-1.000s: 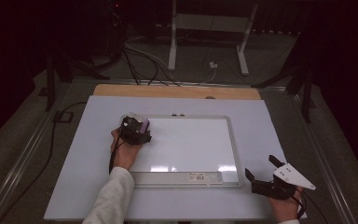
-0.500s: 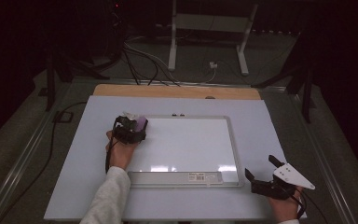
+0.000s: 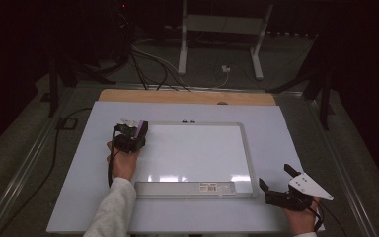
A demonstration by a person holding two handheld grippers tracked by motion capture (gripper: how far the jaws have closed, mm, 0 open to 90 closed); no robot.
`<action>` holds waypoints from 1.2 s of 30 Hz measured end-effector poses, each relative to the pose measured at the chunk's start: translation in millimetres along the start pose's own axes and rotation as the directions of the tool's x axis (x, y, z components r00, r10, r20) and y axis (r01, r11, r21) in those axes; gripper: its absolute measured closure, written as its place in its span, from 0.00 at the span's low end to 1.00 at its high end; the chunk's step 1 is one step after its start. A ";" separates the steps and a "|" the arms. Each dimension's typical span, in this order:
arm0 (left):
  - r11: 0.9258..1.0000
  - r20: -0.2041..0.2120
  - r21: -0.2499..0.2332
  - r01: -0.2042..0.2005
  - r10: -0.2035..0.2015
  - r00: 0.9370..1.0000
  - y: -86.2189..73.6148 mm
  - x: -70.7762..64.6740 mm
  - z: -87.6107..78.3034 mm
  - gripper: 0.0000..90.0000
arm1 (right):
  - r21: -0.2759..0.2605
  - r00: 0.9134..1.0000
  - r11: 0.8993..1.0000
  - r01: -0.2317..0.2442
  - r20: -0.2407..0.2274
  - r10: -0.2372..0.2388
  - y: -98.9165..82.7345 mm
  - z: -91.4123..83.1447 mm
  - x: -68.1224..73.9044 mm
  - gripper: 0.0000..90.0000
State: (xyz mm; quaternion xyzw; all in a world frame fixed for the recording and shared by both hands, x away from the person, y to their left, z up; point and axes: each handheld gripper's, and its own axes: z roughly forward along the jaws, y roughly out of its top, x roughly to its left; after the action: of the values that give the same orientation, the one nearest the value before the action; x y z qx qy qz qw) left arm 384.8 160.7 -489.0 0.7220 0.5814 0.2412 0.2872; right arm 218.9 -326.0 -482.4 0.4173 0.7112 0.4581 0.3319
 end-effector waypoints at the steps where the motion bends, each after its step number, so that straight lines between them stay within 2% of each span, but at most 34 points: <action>1: 1.000 0.001 -0.003 0.013 -0.013 1.000 -0.2 0.4 0.0 0.71 | 0.000 1.000 1.000 0.000 0.001 0.000 0.0 0.0 -0.2 0.01; 6: 1.000 -0.025 0.001 0.031 -0.031 0.999 0.5 -1.6 0.3 0.72 | -0.001 1.000 1.000 -0.003 0.002 0.003 0.0 -0.7 -0.5 0.01; 11: 0.998 -0.049 -0.003 0.065 -0.065 0.997 1.2 -1.0 1.3 0.72 | -0.003 1.000 1.000 -0.005 0.003 0.005 0.0 -1.0 -1.1 0.01; 21: 0.991 -0.090 -0.021 0.133 -0.135 0.987 2.2 6.3 3.7 0.72 | -0.005 1.000 1.000 -0.003 0.004 0.004 0.1 -1.8 -1.8 0.01; 22: 0.989 -0.092 -0.026 0.146 -0.148 0.985 2.1 7.4 4.0 0.72 | -0.004 1.000 1.000 -0.004 0.004 0.004 0.0 -2.0 -1.8 0.01; 25: 0.987 -0.082 -0.032 0.157 -0.159 0.984 2.3 10.9 4.8 0.72 | -0.004 1.000 1.000 -0.005 0.004 0.005 0.2 -2.0 -1.2 0.01; 29: 0.987 -0.076 -0.034 0.155 -0.157 0.985 3.7 12.9 6.6 0.72 | -0.002 1.000 1.000 -0.003 0.003 0.003 0.2 -1.3 -0.4 0.01; 33: 0.990 -0.070 -0.022 0.137 -0.139 0.988 5.0 13.4 7.6 0.71 | -0.002 1.000 1.000 -0.004 0.004 0.004 0.0 -1.8 -0.7 0.01; 36: 0.987 -0.053 -0.028 0.156 -0.157 0.986 4.6 14.7 8.3 0.69 | -0.002 1.000 1.000 -0.006 0.004 0.006 0.1 -2.0 -0.8 0.01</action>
State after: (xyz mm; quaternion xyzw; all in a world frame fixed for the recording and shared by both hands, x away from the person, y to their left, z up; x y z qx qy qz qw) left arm 396.7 173.3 -491.5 0.6637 0.6410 0.2446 0.2980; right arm 217.5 -327.4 -481.5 0.4199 0.7088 0.4590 0.3326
